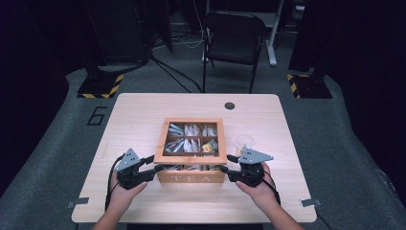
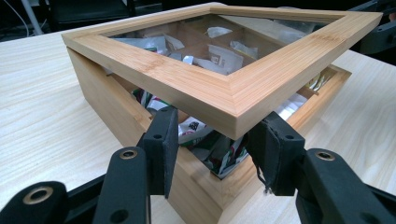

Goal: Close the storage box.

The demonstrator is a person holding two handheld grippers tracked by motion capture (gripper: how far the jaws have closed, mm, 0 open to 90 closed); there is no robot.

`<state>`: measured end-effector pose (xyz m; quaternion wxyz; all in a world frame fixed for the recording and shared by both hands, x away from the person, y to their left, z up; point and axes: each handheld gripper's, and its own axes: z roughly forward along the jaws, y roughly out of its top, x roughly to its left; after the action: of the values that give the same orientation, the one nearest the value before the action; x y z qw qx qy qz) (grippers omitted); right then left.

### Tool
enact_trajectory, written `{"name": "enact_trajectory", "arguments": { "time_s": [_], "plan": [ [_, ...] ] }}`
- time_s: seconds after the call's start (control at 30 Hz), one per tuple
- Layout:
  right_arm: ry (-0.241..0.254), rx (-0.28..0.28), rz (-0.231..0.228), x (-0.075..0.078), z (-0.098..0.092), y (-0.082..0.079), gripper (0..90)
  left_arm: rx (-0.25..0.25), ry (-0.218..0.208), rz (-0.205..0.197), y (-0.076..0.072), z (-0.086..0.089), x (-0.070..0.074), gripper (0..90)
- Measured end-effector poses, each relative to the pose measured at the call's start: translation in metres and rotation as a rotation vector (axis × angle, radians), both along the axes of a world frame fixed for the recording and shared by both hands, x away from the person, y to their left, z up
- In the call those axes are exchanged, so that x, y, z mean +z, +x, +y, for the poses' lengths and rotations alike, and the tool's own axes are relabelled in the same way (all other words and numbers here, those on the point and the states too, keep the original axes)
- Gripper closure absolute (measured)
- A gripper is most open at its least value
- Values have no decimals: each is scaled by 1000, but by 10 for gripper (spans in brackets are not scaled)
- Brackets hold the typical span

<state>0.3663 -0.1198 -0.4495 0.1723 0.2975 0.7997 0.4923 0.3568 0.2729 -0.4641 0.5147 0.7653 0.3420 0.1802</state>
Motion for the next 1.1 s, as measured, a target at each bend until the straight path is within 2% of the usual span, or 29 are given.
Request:
{"name": "enact_trajectory", "arguments": {
  "time_s": [0.07, 0.17, 0.2, 0.4, 0.43, 0.7, 0.8, 0.87, 0.93, 1.1],
  "plan": [
    [0, 1, 7, -1, 0, -1, 494, 3, -3, 0, -1, -1, -2, 532],
    [-8, 7, 10, -4, 0, -2, 490, -8, 15, 11, -3, 0, -4, 532],
    [-10, 11, 17, -5, 0, -2, 490, -3, 20, 1, -3, -1, -6, 532],
    [-32, 17, 23, -9, 1, -2, 485, -9, 27, 22, -8, 2, -7, 532],
    [-31, 16, 23, -9, 0, -2, 485, 1, 22, 11, -9, 1, -7, 531],
    [-1, 16, 26, -7, -6, -4, 474, -4, 46, 40, -12, 2, -9, 530],
    [-3, 11, 23, -6, -8, -4, 471, -4, 47, 28, -13, 3, -9, 527],
    [0, 11, 21, -6, -9, -4, 468, -10, 20, 20, -14, 7, -5, 530],
    [6, 2, 19, -5, -11, -4, 466, 0, 15, 6, -13, 8, -3, 530],
    [24, -11, 7, -1, -15, -3, 459, 9, -14, 19, -9, 8, -3, 528]
  ]
}}
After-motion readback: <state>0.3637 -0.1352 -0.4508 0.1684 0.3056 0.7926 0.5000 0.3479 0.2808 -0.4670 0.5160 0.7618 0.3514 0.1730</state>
